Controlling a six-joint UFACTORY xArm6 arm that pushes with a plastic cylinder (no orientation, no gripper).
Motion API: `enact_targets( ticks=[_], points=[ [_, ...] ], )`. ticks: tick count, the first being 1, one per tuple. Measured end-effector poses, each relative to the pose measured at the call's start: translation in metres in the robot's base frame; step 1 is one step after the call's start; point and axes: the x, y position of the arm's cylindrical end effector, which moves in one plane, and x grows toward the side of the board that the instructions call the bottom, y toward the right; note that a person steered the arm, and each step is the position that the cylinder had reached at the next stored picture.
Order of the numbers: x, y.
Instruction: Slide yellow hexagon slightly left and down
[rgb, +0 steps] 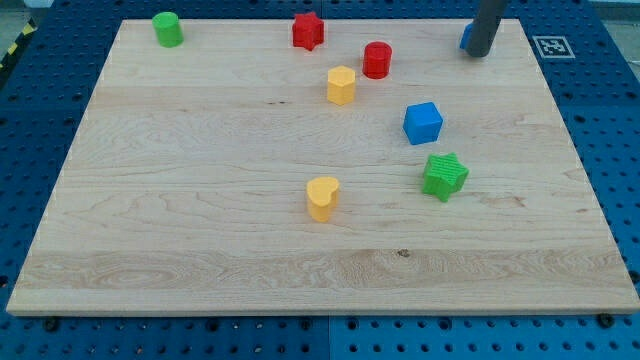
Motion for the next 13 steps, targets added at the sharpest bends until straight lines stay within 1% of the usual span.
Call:
enact_targets(
  ticks=[3, 6, 7, 8, 9, 10, 11, 12, 13],
  points=[
    [-0.002, -0.031],
    [0.005, -0.031],
    [0.039, -0.023],
    [0.082, -0.011],
    [0.081, -0.079],
    [0.080, -0.180],
    [0.064, -0.239],
    [0.055, -0.269],
    [0.057, -0.300]
  ],
)
